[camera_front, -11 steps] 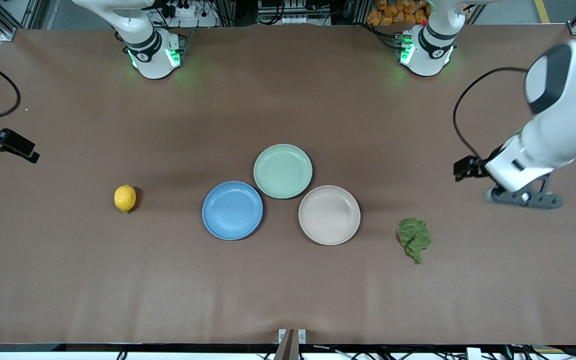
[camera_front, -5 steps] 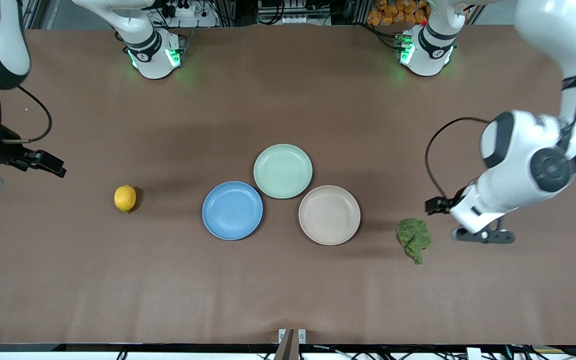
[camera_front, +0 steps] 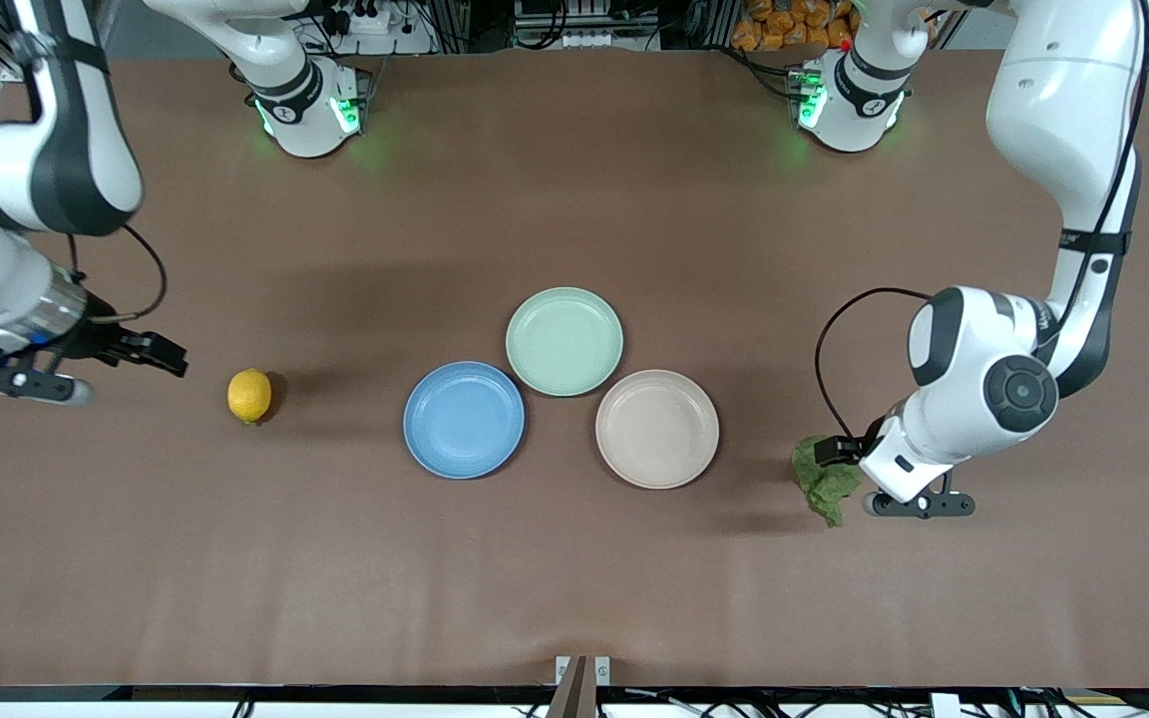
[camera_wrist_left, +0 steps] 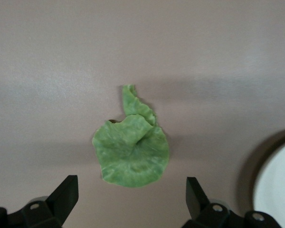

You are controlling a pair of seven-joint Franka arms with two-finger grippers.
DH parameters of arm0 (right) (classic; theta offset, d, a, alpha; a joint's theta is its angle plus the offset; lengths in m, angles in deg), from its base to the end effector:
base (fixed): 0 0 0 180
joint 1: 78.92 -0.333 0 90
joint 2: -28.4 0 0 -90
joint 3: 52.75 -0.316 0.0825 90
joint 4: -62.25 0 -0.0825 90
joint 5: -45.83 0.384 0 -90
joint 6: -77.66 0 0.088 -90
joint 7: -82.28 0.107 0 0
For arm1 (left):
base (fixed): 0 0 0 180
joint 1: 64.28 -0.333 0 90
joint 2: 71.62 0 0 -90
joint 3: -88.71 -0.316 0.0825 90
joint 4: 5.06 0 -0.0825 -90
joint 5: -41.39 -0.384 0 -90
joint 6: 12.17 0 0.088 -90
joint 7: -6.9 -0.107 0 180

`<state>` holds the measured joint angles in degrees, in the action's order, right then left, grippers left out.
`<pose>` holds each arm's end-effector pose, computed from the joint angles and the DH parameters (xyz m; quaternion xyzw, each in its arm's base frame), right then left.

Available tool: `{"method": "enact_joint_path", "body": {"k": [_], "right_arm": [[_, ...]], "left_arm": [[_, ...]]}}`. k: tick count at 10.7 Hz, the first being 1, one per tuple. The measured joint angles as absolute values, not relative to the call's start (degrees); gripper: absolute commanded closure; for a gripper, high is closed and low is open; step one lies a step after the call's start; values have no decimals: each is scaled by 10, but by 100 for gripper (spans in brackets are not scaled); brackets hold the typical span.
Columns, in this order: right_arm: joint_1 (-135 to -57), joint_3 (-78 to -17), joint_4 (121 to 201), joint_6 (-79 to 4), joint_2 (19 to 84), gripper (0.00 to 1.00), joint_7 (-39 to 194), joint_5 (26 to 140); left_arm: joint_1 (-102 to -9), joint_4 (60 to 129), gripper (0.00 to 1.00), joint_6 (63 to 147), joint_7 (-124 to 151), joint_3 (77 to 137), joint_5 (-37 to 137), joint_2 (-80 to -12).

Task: Place lemon and lettuce in plates
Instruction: 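Reach the right gripper to the lemon while the left gripper reaches the lettuce, then grasp the lemon with the right gripper while the left gripper grasps the lettuce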

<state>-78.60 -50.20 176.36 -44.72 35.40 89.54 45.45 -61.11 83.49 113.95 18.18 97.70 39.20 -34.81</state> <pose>0.5814 -0.0289 0.4039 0.9962 -0.0863 0.0113 0.0051 0.6938 -0.1309 0.2801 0.9995 -0.0029 0.0040 0.0327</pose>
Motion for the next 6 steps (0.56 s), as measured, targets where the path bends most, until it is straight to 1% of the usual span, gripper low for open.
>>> {"method": "enact_joint_path", "body": {"k": [2,6], "right_arm": [[-786,-502,1790,-482,375,0,895,454],[-788,-504,1824,-574,429,0,895,455]], "left_arm": [[-611,834,0,1167,182,974,392,-325],[-611,827,0,1183,184,966,392,-285]]}}
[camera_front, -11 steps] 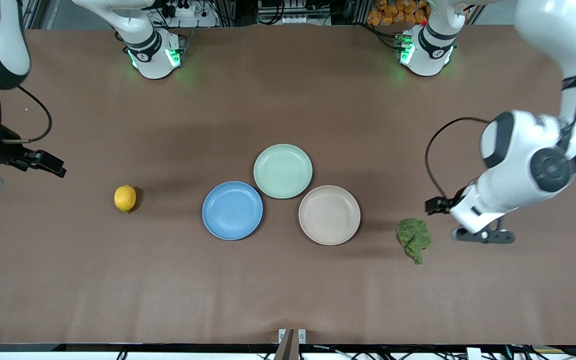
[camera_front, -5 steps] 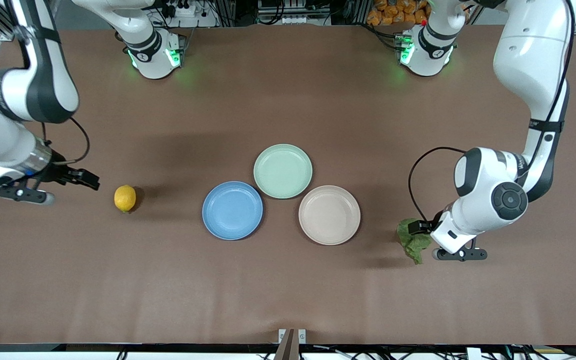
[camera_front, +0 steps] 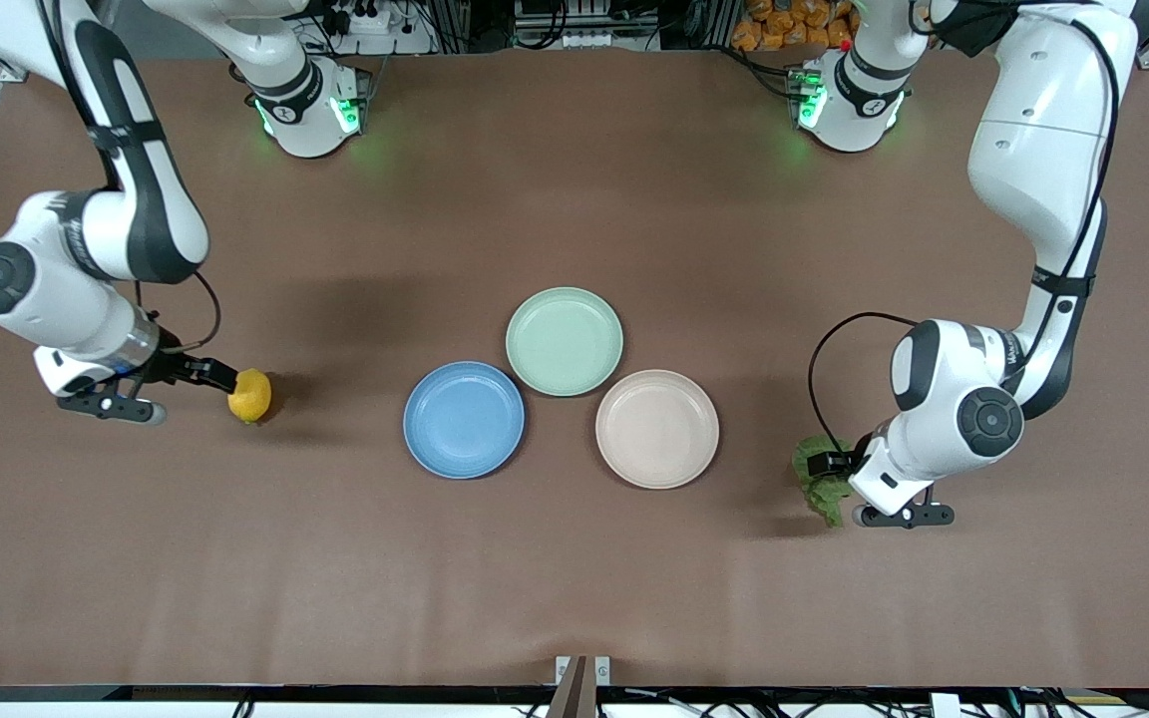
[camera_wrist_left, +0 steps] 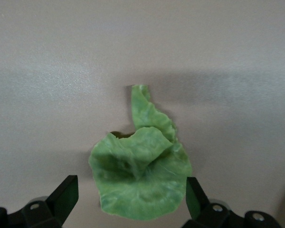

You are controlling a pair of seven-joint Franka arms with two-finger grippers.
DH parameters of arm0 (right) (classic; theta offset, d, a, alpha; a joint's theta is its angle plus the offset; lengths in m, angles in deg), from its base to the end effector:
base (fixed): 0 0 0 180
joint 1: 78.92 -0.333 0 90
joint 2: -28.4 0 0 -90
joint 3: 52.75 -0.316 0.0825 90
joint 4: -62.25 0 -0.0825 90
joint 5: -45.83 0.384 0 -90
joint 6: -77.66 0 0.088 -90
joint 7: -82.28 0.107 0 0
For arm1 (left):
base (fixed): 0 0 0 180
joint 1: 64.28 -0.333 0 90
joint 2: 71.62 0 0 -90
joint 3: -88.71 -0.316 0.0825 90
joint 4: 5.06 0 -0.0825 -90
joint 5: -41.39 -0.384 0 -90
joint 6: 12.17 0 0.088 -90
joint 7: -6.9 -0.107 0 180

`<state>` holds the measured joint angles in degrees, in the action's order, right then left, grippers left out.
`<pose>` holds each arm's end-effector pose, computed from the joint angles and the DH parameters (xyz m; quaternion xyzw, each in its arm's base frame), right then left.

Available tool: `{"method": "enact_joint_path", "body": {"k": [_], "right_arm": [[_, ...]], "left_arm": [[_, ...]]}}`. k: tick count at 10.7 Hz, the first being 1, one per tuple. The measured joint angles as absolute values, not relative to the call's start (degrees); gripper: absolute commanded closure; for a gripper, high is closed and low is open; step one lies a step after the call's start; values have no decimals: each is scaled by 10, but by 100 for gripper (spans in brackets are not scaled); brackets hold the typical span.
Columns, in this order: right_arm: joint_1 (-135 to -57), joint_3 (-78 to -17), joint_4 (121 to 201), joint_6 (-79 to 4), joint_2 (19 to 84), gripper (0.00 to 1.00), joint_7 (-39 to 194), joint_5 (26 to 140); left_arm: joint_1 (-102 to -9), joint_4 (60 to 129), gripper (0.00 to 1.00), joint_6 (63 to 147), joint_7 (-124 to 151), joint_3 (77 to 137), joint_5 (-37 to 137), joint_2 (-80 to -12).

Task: Place lemon and lettuce in plates
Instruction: 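Grasp the lemon with the right gripper while the left gripper grasps the lettuce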

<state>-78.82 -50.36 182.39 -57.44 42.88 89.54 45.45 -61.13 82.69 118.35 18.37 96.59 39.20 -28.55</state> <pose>0.5785 -0.0248 0.3012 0.9966 -0.0820 0.0046 0.0074 0.6985 -0.1199 0.2153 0.9994 0.0098 -0.0054 0.0319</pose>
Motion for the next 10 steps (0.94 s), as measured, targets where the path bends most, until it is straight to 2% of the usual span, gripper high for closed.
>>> {"method": "enact_joint_path", "body": {"k": [5,10], "right_arm": [[-793,-506,1868,-686,477,0,895,455],[-793,-506,1878,-722,506,0,895,455]], "left_arm": [[-606,815,0,1184,193,960,386,-274],[-589,804,0,1203,193,959,336,-247]]}}
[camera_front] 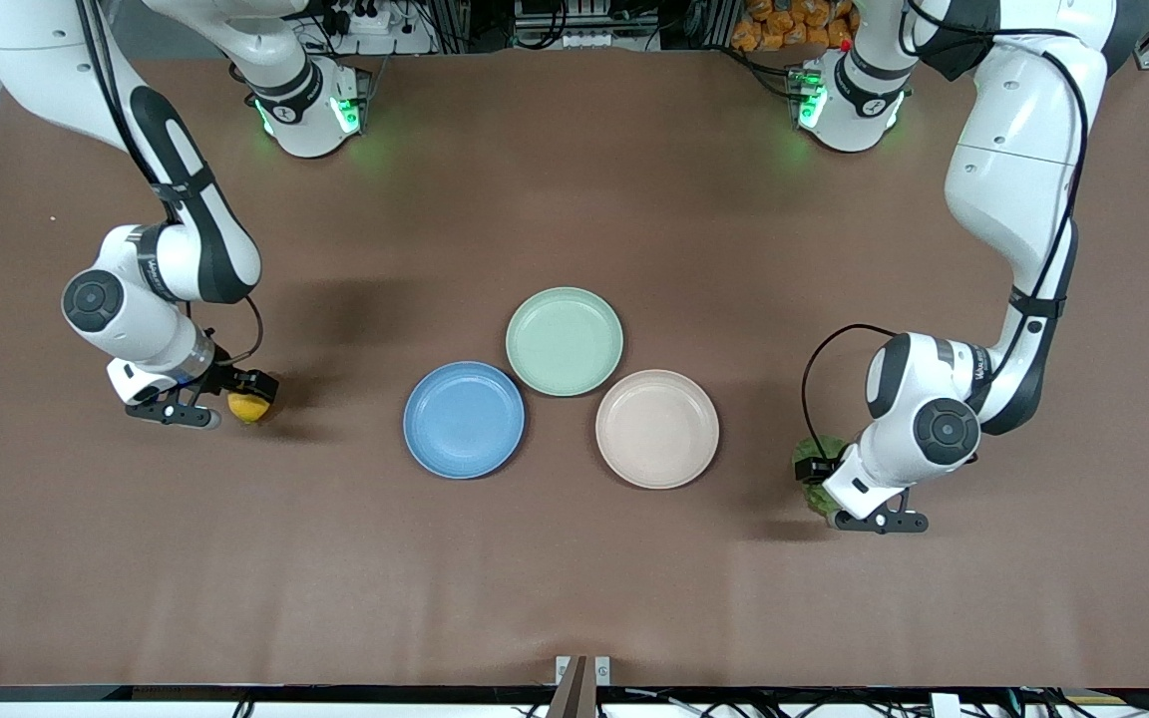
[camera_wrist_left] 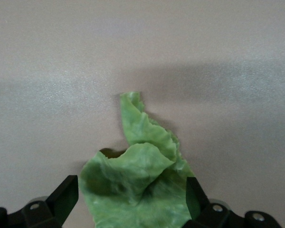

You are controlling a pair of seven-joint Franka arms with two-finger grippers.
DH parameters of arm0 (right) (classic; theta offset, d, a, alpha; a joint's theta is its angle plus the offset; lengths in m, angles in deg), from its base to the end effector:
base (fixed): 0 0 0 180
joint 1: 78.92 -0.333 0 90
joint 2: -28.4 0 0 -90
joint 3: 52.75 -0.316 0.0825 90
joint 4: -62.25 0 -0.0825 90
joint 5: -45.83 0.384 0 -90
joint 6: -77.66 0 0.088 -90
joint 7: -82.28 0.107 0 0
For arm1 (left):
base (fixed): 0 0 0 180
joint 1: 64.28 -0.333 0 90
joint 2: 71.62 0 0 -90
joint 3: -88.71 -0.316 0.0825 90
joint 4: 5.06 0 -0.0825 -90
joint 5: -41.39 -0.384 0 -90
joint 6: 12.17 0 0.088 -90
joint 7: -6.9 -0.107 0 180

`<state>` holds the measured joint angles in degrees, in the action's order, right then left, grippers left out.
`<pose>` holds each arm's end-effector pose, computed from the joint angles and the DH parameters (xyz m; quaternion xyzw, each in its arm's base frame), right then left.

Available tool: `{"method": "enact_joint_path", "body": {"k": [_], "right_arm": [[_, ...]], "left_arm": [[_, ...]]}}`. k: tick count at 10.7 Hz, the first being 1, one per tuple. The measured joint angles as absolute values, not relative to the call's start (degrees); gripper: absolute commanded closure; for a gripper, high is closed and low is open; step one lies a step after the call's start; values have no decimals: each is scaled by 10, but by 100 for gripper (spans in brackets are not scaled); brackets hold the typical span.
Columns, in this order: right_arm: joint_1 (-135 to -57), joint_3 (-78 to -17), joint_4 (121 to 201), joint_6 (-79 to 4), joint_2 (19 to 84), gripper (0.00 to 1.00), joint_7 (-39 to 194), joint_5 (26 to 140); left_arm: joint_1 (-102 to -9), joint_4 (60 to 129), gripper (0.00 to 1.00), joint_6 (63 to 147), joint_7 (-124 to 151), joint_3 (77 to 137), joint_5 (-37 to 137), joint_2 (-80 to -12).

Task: Place lemon and lettuce in plates
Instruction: 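Grasp the lemon with the right gripper while the left gripper grasps the lettuce, then carry the lemon to the blue plate while the left gripper carries lettuce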

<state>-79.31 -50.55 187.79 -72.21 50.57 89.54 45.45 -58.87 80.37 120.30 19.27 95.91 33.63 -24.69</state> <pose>0.5622 -0.0178 0.2105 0.9970 -0.0747 0.0194 0.0080 0.7019 -0.1390 0.1873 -0.9996 0.0277 -0.0058 0.0032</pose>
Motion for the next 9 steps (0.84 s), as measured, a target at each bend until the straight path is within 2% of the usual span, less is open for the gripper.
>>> {"method": "enact_joint_path", "body": {"k": [1,3,4,7,8,9], "right_arm": [[-793,-505,1878,-736,516,0,895,455],[-793,-505,1878,-748,533,0,895,455],[-793,-505,1878,-749,536,3,895,455],[-793,-505,1878,-749,538,67,895,455],[-793,-505,1878,-748,538,81,895,455],[-793,-505,1878,-748,538,88,895,455]], "left_arm": [[-587,804,0,1210,193,959,336,-244],[-581,804,97,1227,193,958,333,-237],[-580,804,100,1231,193,957,331,-234],[-579,799,100,1233,193,955,330,-235],[-579,798,100,1233,193,955,330,-235],[-579,796,100,1233,193,954,330,-235]]}}
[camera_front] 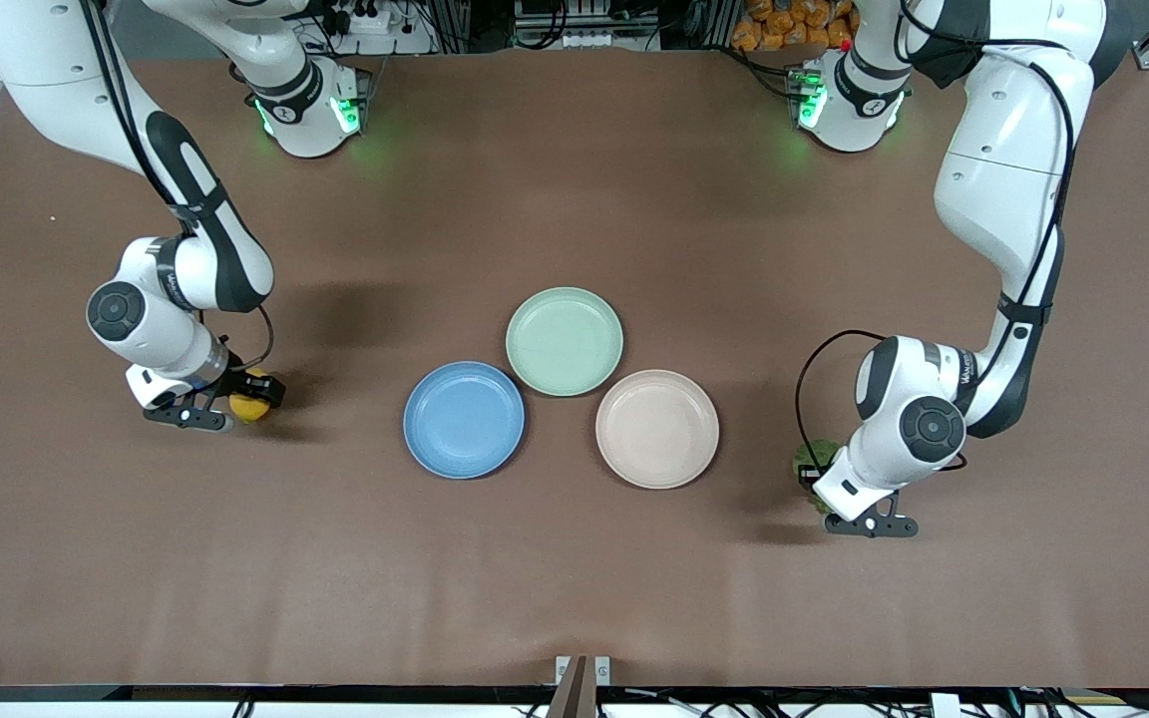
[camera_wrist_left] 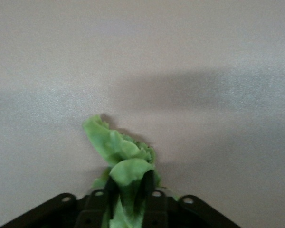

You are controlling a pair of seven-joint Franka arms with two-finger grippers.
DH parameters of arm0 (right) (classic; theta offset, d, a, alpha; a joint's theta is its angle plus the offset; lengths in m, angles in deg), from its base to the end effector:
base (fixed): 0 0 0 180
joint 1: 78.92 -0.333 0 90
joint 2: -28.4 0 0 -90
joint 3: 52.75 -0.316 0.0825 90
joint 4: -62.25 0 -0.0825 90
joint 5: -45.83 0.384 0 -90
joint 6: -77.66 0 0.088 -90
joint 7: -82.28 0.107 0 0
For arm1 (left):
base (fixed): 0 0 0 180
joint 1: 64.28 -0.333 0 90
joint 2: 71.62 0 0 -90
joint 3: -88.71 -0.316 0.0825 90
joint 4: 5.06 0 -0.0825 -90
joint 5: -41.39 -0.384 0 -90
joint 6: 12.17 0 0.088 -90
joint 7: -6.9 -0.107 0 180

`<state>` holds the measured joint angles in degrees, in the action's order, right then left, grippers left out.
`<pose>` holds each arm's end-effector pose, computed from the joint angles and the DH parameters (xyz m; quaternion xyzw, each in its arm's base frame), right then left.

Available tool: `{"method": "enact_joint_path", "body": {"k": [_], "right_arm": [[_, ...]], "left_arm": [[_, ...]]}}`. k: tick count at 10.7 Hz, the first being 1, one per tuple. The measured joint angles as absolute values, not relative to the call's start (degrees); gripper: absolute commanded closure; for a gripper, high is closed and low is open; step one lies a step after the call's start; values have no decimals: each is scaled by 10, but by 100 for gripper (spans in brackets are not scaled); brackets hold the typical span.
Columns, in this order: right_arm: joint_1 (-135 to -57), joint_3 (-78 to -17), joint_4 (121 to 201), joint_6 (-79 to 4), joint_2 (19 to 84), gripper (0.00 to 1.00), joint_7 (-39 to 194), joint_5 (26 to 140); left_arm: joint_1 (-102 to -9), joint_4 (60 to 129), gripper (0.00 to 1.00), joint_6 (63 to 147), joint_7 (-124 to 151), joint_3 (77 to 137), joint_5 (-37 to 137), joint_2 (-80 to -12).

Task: Place lemon and lettuce in plates
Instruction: 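Carry the lemon to the blue plate while the left gripper carries lettuce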

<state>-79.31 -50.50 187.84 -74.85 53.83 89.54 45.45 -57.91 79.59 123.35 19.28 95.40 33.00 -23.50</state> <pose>0.5589 -0.0184 0.1825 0.9971 -0.0746 0.0136 0.0093 0.7069 -0.1470 0.1826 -0.9989 0.0363 -0.0291 0.0035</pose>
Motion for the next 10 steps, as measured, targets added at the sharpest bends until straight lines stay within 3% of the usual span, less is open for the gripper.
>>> {"method": "enact_joint_path", "body": {"k": [2,5,8,10], "right_arm": [[-793,-505,1878,-748,538,94,895,455],[-793,-506,1867,-744,535,95,895,455],[-797,-526,1818,-656,522,95,896,455],[-800,-547,1793,-639,519,95,905,455]], "left_arm": [[-580,792,100,1234,193,953,330,-235],[-583,782,100,1238,202,953,330,-252],[-580,783,100,1224,237,959,330,-289],[-577,783,100,1202,274,980,330,-308]]}}
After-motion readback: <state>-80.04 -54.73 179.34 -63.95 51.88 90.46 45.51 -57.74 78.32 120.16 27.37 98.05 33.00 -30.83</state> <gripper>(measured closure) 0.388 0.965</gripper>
